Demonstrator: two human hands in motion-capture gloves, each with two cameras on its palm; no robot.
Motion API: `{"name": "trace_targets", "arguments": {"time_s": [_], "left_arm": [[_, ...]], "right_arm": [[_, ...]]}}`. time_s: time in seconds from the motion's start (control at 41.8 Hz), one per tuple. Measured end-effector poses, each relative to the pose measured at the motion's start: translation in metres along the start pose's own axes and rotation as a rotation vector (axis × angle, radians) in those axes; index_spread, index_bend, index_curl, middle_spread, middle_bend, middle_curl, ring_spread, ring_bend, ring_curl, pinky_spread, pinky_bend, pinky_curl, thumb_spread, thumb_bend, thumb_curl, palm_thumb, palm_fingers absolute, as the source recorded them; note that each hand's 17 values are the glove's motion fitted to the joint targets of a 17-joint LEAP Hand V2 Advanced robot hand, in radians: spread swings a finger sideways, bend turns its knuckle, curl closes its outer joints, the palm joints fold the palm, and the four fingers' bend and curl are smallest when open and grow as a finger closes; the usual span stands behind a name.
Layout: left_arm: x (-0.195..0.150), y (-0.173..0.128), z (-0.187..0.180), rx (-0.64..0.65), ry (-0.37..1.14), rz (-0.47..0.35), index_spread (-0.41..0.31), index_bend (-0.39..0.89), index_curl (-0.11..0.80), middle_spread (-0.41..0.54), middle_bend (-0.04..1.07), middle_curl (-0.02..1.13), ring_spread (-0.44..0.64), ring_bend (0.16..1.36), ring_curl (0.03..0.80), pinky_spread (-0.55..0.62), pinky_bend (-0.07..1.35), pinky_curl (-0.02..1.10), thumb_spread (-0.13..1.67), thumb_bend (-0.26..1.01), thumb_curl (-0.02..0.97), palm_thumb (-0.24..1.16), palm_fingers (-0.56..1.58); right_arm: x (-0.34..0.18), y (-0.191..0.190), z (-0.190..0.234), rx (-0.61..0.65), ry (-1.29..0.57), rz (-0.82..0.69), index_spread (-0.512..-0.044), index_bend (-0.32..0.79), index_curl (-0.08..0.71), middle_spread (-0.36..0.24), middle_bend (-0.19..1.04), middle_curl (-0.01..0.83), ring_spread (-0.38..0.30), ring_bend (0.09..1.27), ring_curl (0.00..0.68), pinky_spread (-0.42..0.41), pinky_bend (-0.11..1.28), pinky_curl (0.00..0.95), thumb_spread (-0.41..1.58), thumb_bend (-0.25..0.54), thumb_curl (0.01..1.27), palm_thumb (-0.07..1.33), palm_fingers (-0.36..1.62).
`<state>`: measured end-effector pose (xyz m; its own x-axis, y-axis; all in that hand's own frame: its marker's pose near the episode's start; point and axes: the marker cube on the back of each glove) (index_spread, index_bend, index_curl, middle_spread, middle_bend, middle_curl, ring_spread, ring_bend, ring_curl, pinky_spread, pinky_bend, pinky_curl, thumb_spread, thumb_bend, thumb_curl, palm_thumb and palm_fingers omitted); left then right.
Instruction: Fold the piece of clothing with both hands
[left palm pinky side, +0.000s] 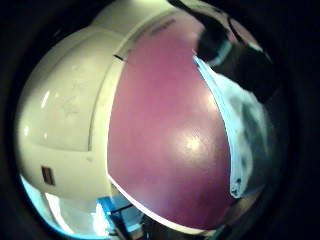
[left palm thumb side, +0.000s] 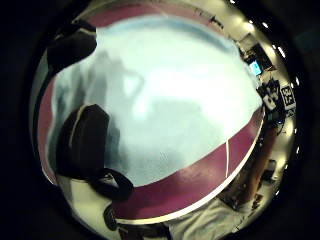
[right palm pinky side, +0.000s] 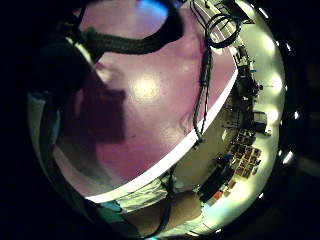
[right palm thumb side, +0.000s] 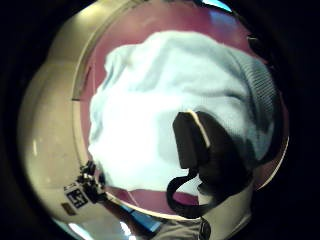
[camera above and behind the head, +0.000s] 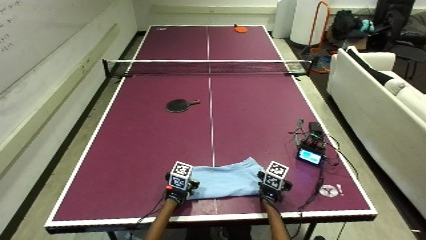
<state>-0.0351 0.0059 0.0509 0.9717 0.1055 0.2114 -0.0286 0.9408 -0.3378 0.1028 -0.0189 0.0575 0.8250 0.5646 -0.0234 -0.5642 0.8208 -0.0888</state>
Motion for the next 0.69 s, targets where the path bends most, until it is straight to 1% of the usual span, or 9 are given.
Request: {"name": "trace_targets", "arguments": {"time_s": [0.048, 0.144, 0.215, 0.311, 0.383, 0.455, 0.55, 0.622, 0.694], "left_arm": [[0.006, 0.003, 0.006, -0.070, 0.042, 0.041, -0.216, 0.18, 0.446, -0.177, 0.09, 0.39, -0.16, 0.51, 0.381, 0.19, 0.18, 0.35, 1.27, -0.07, 0.247, 0.58, 0.62], [0.016, 0.006, 0.017, -0.142, 0.071, 0.078, -0.179, 0.14, 0.437, -0.096, 0.11, 0.38, -0.08, 0.52, 0.387, 0.30, 0.20, 0.36, 1.38, -0.05, 0.203, 0.46, 0.49], [0.024, 0.004, 0.015, -0.113, 0.006, 0.081, -0.151, 0.11, 0.415, -0.065, 0.12, 0.36, -0.03, 0.53, 0.379, 0.35, 0.22, 0.35, 1.46, -0.04, 0.171, 0.38, 0.45], [0.040, -0.001, 0.011, -0.089, -0.026, 0.112, -0.133, 0.12, 0.395, -0.053, 0.15, 0.34, -0.01, 0.58, 0.371, 0.40, 0.21, 0.34, 1.54, -0.02, 0.144, 0.31, 0.48], [0.049, -0.001, 0.010, -0.129, -0.020, 0.121, -0.124, 0.13, 0.385, -0.055, 0.16, 0.34, -0.02, 0.61, 0.374, 0.42, 0.20, 0.33, 1.57, -0.01, 0.130, 0.28, 0.50], [0.051, -0.006, 0.008, -0.137, -0.006, 0.112, -0.117, 0.13, 0.378, -0.053, 0.16, 0.34, -0.02, 0.62, 0.373, 0.43, 0.20, 0.33, 1.60, -0.01, 0.120, 0.25, 0.50], [0.043, -0.017, 0.004, -0.117, 0.081, 0.071, -0.117, 0.14, 0.375, -0.058, 0.17, 0.34, -0.03, 0.64, 0.376, 0.45, 0.19, 0.33, 1.61, 0.00, 0.114, 0.23, 0.51], [0.033, -0.016, 0.001, -0.150, 0.205, 0.044, -0.122, 0.17, 0.379, -0.075, 0.16, 0.34, -0.04, 0.63, 0.372, 0.45, 0.19, 0.32, 1.60, 0.01, 0.115, 0.23, 0.53], [0.017, -0.016, -0.007, -0.070, 0.338, 0.014, -0.124, 0.15, 0.378, -0.091, 0.17, 0.34, -0.05, 0.62, 0.368, 0.45, 0.19, 0.32, 1.60, 0.02, 0.118, 0.24, 0.53]], "right_arm": [[0.001, 0.005, 0.006, -0.036, 0.054, 0.021, -0.232, -0.10, 0.164, -0.105, 0.18, 0.393, -0.125, 0.66, 0.406, 0.061, 0.57, 0.405, 1.20, -0.035, 0.24, 0.67, 0.63], [-0.004, 0.001, 0.007, 0.051, 0.117, 0.025, -0.208, -0.12, 0.087, -0.102, 0.23, 0.404, -0.158, 0.75, 0.421, -0.041, 0.66, 0.423, 1.23, -0.006, 0.25, 0.70, 0.70], [-0.006, -0.010, 0.001, 0.128, 0.141, 0.024, -0.210, -0.08, 0.055, -0.131, 0.31, 0.424, -0.201, 0.79, 0.428, -0.136, 0.69, 0.426, 1.25, 0.031, 0.27, 0.78, 0.84], [0.001, -0.017, -0.011, 0.121, 0.173, 0.047, -0.234, -0.02, 0.043, -0.179, 0.44, 0.465, -0.228, 0.85, 0.452, -0.192, 0.63, 0.423, 1.24, 0.065, 0.29, 0.87, 0.97], [0.002, -0.016, -0.025, 0.045, 0.078, 0.055, -0.256, 0.04, 0.057, -0.204, 0.47, 0.479, -0.232, 0.89, 0.478, -0.217, 0.59, 0.427, 1.23, 0.075, 0.31, 0.91, 1.05], [-0.010, -0.026, -0.035, 0.015, -0.087, 0.030, -0.267, 0.03, 0.060, -0.218, 0.47, 0.482, -0.235, 0.89, 0.482, -0.234, 0.58, 0.428, 1.22, 0.071, 0.32, 0.93, 1.05], [-0.060, -0.070, -0.032, 0.139, -0.276, -0.112, -0.286, 0.09, 0.095, -0.236, 0.47, 0.484, -0.231, 0.85, 0.485, -0.241, 0.55, 0.427, 1.15, 0.045, 0.34, 0.94, 1.09], [-0.098, -0.067, -0.040, 0.215, -0.267, -0.208, -0.293, 0.12, 0.120, -0.240, 0.50, 0.490, -0.225, 0.76, 0.459, -0.208, 0.50, 0.413, 1.09, 0.018, 0.36, 0.93, 1.06], [-0.151, -0.044, -0.048, 0.298, -0.182, -0.322, -0.303, 0.11, 0.133, -0.243, 0.49, 0.489, -0.222, 0.70, 0.442, -0.192, 0.48, 0.407, 1.05, -0.003, 0.39, 0.93, 1.05]]}}
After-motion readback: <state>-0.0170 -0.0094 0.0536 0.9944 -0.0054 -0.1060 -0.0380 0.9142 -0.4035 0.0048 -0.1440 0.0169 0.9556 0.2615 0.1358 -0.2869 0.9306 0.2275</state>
